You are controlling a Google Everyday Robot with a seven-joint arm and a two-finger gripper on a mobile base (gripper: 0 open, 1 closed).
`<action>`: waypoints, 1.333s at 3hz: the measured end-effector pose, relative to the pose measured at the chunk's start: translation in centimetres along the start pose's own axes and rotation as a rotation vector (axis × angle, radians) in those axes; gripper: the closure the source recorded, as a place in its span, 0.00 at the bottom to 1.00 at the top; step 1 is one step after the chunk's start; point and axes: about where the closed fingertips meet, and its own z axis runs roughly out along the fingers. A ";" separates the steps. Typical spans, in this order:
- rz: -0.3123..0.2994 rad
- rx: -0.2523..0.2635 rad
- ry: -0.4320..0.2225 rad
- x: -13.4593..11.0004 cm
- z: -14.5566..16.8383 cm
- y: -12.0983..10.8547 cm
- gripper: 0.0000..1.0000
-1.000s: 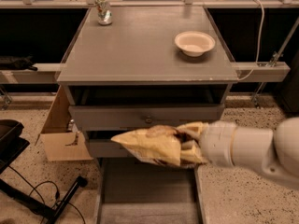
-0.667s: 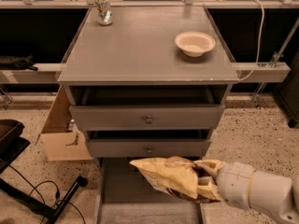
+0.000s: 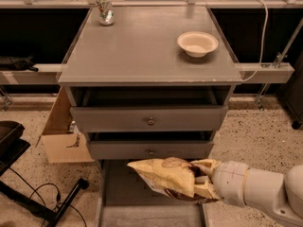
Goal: Place brown chip bag into bottom drawer
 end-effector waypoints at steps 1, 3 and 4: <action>-0.004 -0.029 0.014 2.7 3.4 -1.1 1.00; 0.063 -0.084 0.110 15.0 13.8 -3.4 1.00; 0.073 -0.079 0.201 21.5 18.2 -4.6 1.00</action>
Offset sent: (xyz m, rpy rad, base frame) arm 0.0855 0.0186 -0.2316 -0.0148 0.1789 0.0248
